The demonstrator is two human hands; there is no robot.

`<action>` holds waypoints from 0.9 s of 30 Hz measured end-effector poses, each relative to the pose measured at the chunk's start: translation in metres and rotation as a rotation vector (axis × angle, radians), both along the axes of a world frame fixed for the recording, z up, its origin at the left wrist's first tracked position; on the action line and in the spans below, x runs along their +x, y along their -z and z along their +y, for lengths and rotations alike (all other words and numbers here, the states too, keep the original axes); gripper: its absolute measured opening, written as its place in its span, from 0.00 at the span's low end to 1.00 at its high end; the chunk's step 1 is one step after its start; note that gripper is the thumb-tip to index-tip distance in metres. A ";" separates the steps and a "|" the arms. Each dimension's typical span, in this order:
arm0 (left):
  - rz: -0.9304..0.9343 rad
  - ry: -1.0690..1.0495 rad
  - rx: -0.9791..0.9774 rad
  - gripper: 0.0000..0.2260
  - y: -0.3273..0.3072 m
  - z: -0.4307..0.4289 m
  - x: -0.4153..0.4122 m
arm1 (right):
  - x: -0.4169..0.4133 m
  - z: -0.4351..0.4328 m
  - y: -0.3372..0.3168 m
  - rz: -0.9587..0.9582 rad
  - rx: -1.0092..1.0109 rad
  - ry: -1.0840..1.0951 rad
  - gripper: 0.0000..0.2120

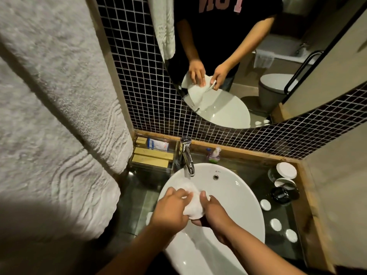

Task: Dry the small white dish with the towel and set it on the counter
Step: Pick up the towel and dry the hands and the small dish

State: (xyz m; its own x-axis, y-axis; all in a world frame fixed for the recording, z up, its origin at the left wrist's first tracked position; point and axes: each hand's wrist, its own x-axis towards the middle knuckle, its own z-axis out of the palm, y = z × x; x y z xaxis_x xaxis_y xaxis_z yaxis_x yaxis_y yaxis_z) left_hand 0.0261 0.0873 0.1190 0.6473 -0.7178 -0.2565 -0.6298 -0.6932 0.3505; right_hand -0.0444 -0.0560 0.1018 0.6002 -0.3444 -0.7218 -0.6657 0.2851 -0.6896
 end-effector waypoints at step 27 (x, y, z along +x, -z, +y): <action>-0.078 -0.305 -0.301 0.26 -0.065 -0.047 0.042 | 0.094 -0.005 -0.063 -0.259 0.263 0.208 0.24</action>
State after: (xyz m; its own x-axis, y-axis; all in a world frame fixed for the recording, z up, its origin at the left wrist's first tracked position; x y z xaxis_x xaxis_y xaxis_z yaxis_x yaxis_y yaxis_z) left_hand 0.0684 0.0405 0.1842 0.8502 -0.5264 -0.0068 -0.4449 -0.7254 0.5253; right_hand 0.0495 -0.0609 0.1644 0.7104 -0.3011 -0.6361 -0.3901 0.5839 -0.7120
